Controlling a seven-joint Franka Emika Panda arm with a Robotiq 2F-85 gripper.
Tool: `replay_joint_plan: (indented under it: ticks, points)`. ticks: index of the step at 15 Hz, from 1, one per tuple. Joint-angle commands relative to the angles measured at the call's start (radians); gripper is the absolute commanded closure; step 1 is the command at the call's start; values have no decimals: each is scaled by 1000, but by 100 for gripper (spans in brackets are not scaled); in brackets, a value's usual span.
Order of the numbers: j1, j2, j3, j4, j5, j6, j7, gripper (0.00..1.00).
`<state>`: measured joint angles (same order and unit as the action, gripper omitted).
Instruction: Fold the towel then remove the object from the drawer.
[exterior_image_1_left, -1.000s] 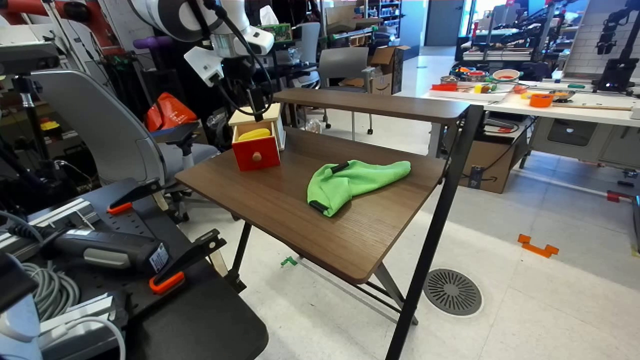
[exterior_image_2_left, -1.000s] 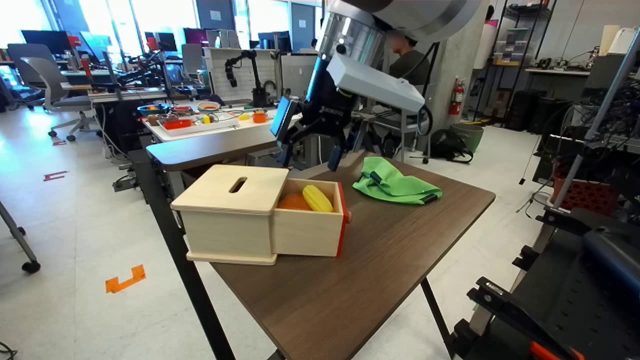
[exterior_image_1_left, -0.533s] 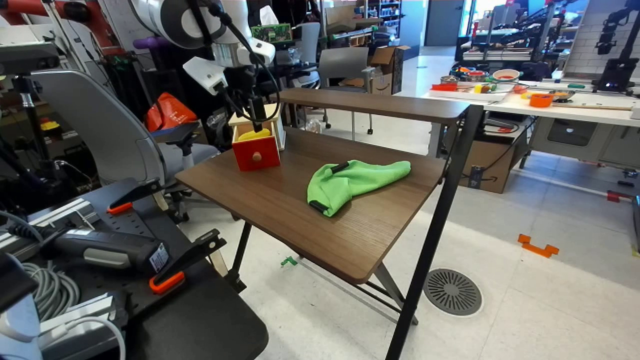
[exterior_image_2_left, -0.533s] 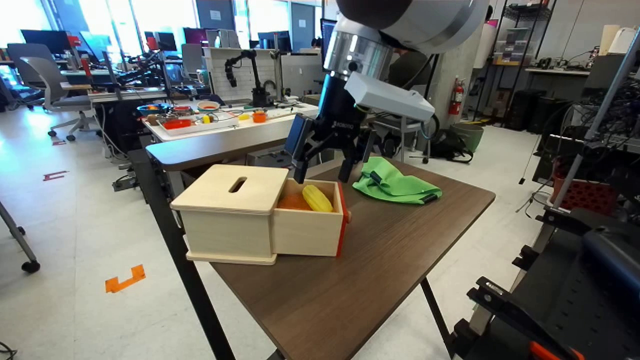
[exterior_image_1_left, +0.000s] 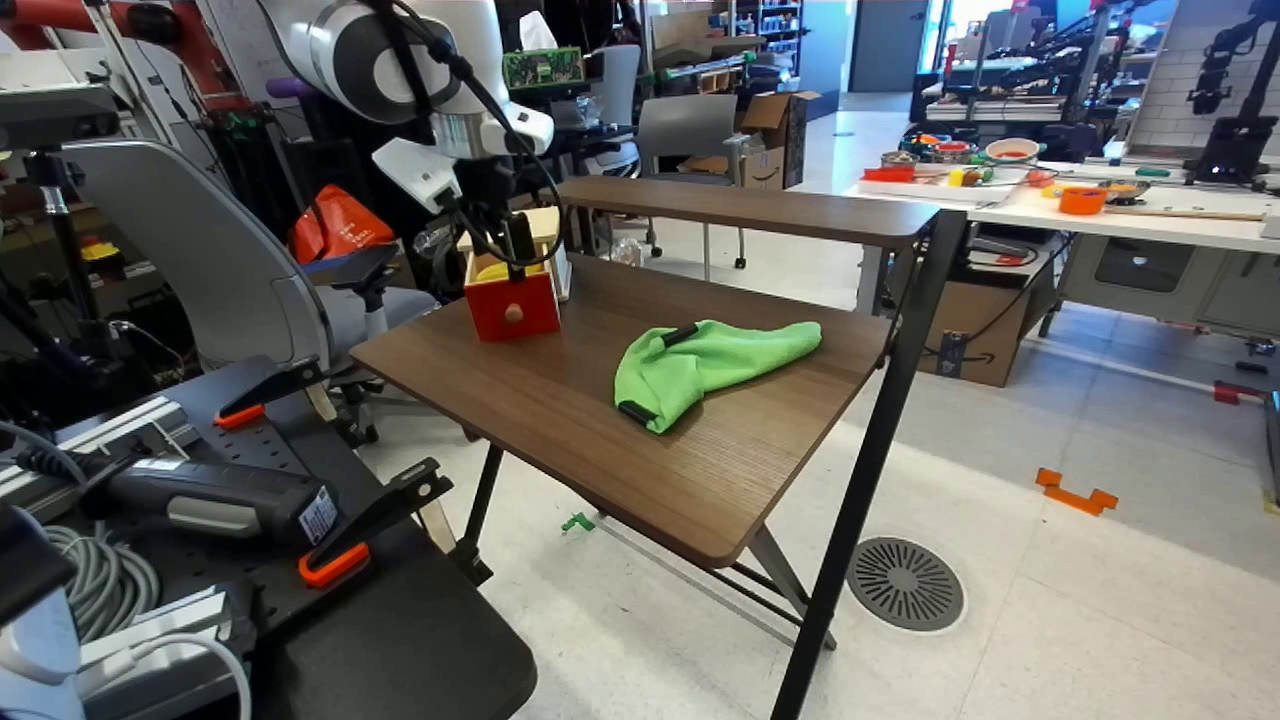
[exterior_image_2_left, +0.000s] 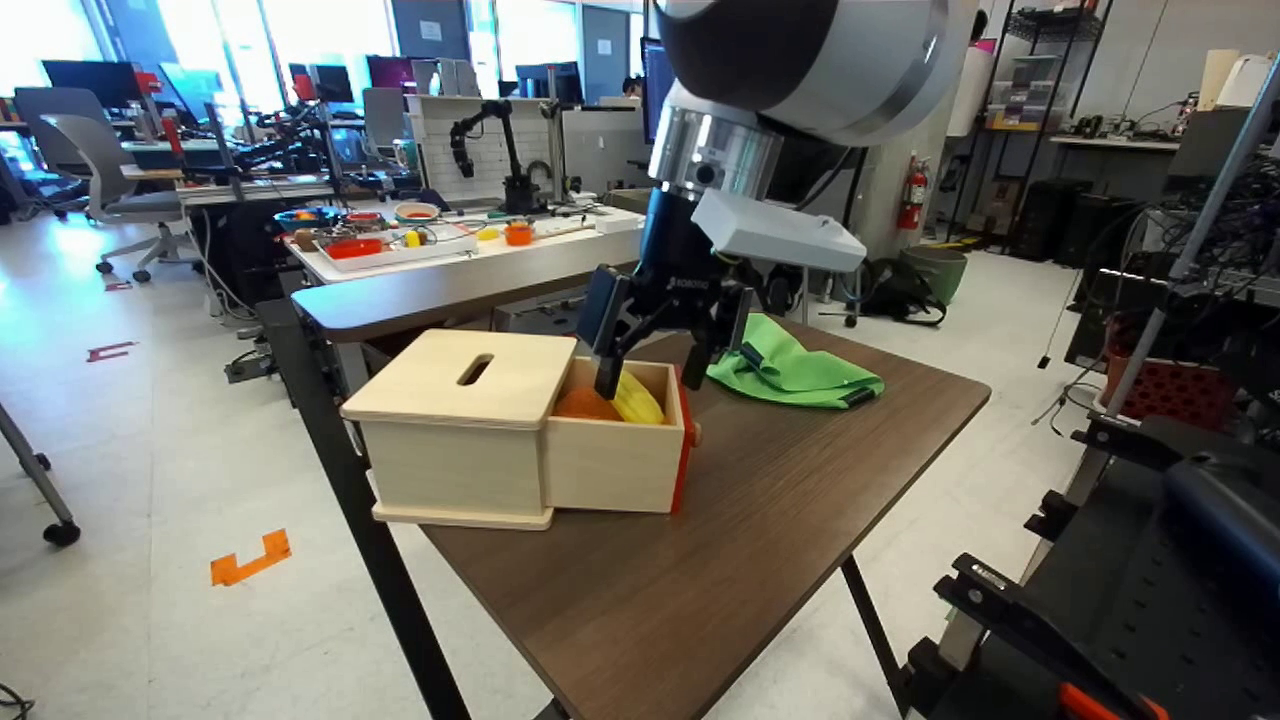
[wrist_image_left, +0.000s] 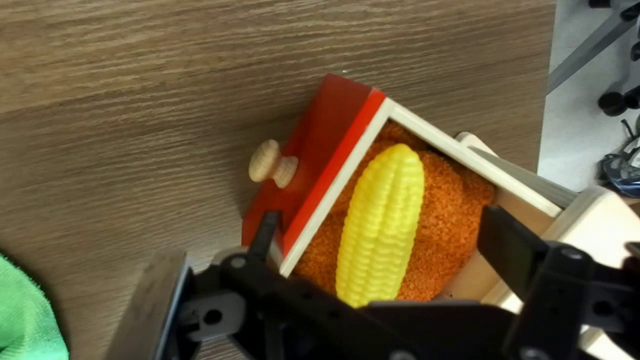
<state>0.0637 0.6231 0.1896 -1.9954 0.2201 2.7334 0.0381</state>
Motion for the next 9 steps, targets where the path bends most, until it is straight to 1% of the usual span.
replay_joint_plan:
  ticks: [1,9]
  points:
    - [28,17,-20,32,-23,9,11,0]
    - [50,26,-30,60,-35,17,11,0]
